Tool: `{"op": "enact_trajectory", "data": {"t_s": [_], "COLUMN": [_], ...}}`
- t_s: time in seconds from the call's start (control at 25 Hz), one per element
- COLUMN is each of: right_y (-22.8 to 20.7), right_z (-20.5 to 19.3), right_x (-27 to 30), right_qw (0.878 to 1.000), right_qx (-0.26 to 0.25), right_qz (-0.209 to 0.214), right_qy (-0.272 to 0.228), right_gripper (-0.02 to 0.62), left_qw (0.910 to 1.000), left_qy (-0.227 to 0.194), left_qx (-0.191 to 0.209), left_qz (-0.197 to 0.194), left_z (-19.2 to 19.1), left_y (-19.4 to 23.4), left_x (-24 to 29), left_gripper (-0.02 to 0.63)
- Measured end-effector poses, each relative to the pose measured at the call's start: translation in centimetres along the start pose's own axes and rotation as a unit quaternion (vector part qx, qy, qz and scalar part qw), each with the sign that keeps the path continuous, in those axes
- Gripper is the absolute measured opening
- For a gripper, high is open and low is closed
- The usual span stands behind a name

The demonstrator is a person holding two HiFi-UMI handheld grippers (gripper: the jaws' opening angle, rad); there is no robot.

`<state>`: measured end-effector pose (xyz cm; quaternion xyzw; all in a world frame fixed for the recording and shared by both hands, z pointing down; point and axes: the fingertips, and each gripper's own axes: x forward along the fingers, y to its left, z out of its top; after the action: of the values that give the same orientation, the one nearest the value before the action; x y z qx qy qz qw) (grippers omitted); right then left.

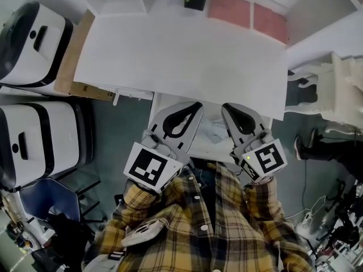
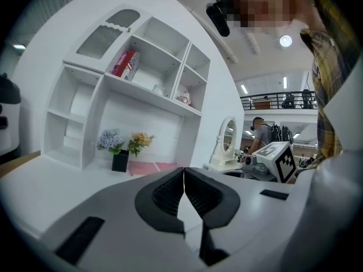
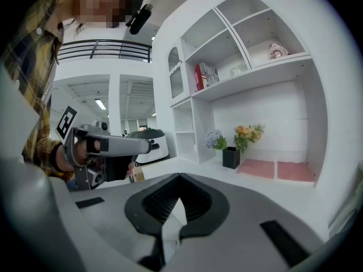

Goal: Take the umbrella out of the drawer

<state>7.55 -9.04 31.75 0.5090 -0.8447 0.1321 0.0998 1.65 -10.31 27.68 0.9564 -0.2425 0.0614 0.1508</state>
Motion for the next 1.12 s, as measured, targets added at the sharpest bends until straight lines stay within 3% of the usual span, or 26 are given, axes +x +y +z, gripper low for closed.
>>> {"op": "enact_trajectory", "data": {"t_s": [0.52,0.88,1.12], "right_y": [0.6,0.4,0.2], "right_z": [-2.7,-7.5,-10.9], "right_x": [0.6,0.9,1.1], "right_qw": [0.999,0.996,0.991], "right_qx": [-0.010,-0.011,-0.004], "right_qz": [0.017,0.033,0.045], "right_qy": [0.033,0.084,0.123], "right_gripper": [0.017,0.018,0.018], "left_qw": [0.9996,0.9979,0.9974], "left_qy": [0.022,0.059,0.061], "left_qx": [-0.012,-0.019,-0.028], "left_qz": [0.010,0.016,0.026], "left_z": [-2.4,-5.6,-6.9], "left_y": [0.2,-0.1,-0.1], "left_x": [-0.5,-0.6,-0.5], "left_gripper": [0.023,0.023,0.023]}}
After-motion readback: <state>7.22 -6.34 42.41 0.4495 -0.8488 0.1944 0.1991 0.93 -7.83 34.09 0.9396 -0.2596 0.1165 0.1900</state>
